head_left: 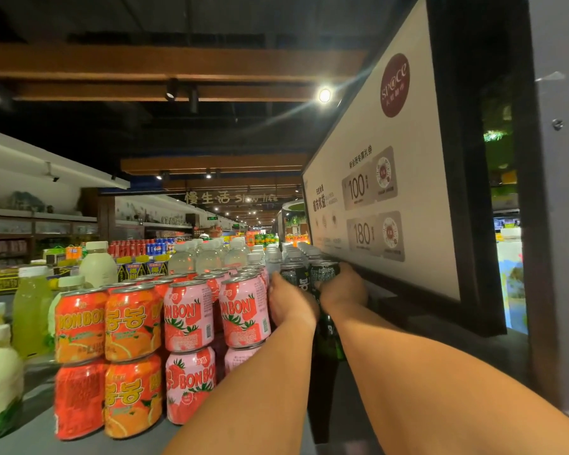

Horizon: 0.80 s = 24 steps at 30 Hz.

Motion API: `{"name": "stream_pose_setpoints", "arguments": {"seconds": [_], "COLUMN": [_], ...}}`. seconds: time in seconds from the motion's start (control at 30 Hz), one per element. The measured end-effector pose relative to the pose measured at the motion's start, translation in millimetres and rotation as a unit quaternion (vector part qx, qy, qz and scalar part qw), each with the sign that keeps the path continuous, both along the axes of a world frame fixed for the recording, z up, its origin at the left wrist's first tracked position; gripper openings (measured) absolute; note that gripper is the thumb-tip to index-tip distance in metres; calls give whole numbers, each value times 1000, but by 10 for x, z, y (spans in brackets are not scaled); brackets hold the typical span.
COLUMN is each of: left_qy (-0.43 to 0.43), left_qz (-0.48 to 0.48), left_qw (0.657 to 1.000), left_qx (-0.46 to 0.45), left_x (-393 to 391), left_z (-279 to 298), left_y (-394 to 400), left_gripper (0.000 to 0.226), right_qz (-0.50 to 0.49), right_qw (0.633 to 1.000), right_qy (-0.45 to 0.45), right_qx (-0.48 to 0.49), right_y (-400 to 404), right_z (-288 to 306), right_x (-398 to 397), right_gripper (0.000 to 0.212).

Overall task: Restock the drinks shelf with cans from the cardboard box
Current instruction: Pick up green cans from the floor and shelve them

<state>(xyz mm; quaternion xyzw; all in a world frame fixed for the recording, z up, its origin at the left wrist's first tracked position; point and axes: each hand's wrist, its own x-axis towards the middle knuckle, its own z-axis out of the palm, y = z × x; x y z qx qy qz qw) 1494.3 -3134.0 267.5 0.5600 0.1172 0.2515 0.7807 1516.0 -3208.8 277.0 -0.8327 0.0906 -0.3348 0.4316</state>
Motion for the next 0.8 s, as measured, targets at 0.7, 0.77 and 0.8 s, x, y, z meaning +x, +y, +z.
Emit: {"name": "stream_pose_setpoints", "arguments": {"seconds": [0.7, 0.77, 0.8], "left_qy": [75, 87, 88], "left_qz": [-7, -15, -17], "left_qw": [952, 942, 940], "left_qx": [295, 325, 329], "left_x": [-69, -89, -79], "left_z": [-223, -219, -217], "left_y": [60, 55, 58], "left_gripper": [62, 75, 77], "right_qz": [-9, -6, 1], "right_qw": [998, 998, 999], "right_qy": [-38, -29, -20], "right_qx": [-45, -47, -44], "right_y": [-2, -10, -23], "right_z": [-195, -232, -249], "right_x": [-130, -143, -163], "right_gripper": [44, 44, 47]}}
